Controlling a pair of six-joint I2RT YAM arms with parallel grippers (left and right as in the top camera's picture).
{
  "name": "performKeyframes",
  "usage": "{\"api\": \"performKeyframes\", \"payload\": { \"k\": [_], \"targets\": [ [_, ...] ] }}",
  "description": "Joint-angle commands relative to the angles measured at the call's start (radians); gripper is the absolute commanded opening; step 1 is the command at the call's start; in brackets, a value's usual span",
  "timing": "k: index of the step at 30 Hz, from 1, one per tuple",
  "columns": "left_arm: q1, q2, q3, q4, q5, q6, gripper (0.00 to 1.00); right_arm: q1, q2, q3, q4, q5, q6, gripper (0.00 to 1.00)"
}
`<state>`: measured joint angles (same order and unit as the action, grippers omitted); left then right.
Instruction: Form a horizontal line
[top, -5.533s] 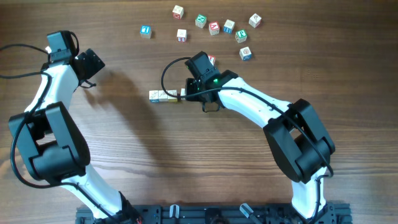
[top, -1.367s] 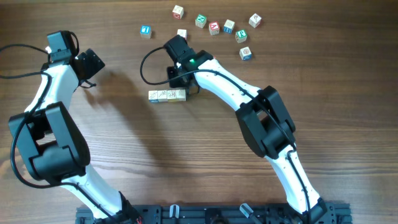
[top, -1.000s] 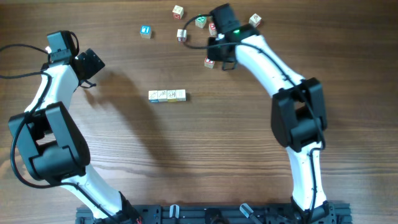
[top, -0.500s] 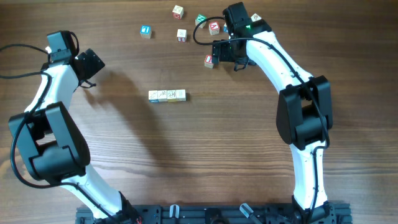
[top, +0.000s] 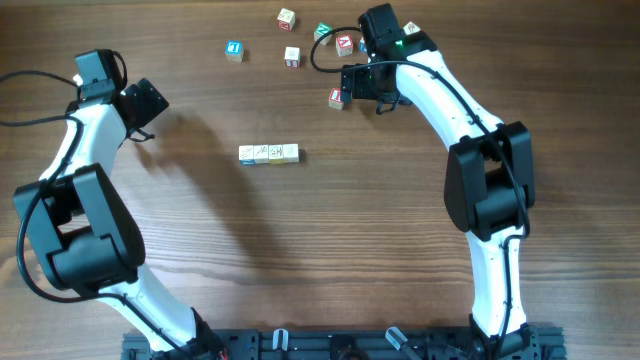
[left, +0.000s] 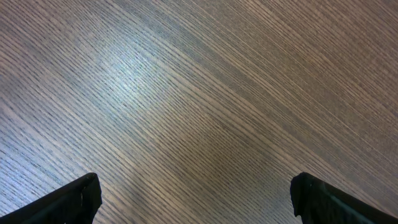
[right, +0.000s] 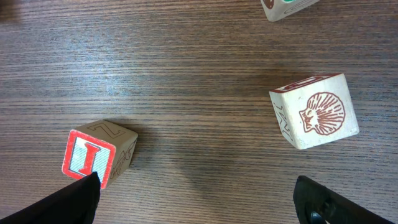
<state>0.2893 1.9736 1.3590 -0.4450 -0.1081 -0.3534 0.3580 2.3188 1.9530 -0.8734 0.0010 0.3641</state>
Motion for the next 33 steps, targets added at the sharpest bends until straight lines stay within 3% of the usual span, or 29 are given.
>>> {"api": "performKeyframes", "payload": {
  "k": [1, 11, 12, 13, 14, 15, 20, 25, 27, 29, 30, 33],
  "targets": [
    [0.003, 0.007, 0.0, 0.0, -0.01, 0.005, 1.0, -0.005, -0.021, 0.003, 0.001, 0.006, -0.013, 1.0],
    [0.003, 0.007, 0.0, 0.0, -0.01, 0.005, 1.0, -0.005, -0.021, 0.003, 0.047, -0.014, -0.014, 1.0],
    [0.003, 0.007, 0.0, 0.0, -0.01, 0.005, 1.0, -0.005, -0.023, 0.004, 0.043, -0.027, -0.072, 1.0],
    [0.003, 0.007, 0.0, 0.0, -0.01, 0.005, 1.0, -0.009, -0.029, 0.019, 0.058, -0.026, -0.084, 0.66],
    [0.003, 0.007, 0.0, 0.0, -0.01, 0.005, 1.0, -0.015, -0.042, 0.042, 0.064, -0.023, -0.085, 0.21],
    [0.003, 0.007, 0.0, 0.0, -0.01, 0.005, 1.0, -0.022, -0.062, 0.068, 0.082, -0.023, -0.097, 0.04],
    [0.003, 0.007, 0.0, 0.0, -0.01, 0.005, 1.0, -0.029, -0.132, 0.127, 0.392, 0.121, -0.312, 0.04],
    [0.003, 0.007, 0.0, 0.0, -0.01, 0.005, 1.0, -0.036, -0.03, 0.121, 0.609, 0.15, -0.252, 0.05],
    [0.003, 0.007, 0.0, 0.0, -0.01, 0.005, 1.0, -0.037, 0.02, 0.121, 0.627, 0.17, -0.175, 0.23],
    [0.003, 0.007, 0.0, 0.0, -0.01, 0.005, 1.0, -0.038, 0.075, 0.121, 0.629, 0.195, -0.084, 0.32],
    [0.003, 0.007, 0.0, 0.0, -0.01, 0.005, 1.0, -0.038, 0.1, 0.121, 0.63, 0.195, -0.043, 0.43],
    [0.003, 0.007, 0.0, 0.0, -0.01, 0.005, 1.0, -0.038, 0.163, 0.121, 0.613, 0.193, 0.048, 0.56]
  ]
}}
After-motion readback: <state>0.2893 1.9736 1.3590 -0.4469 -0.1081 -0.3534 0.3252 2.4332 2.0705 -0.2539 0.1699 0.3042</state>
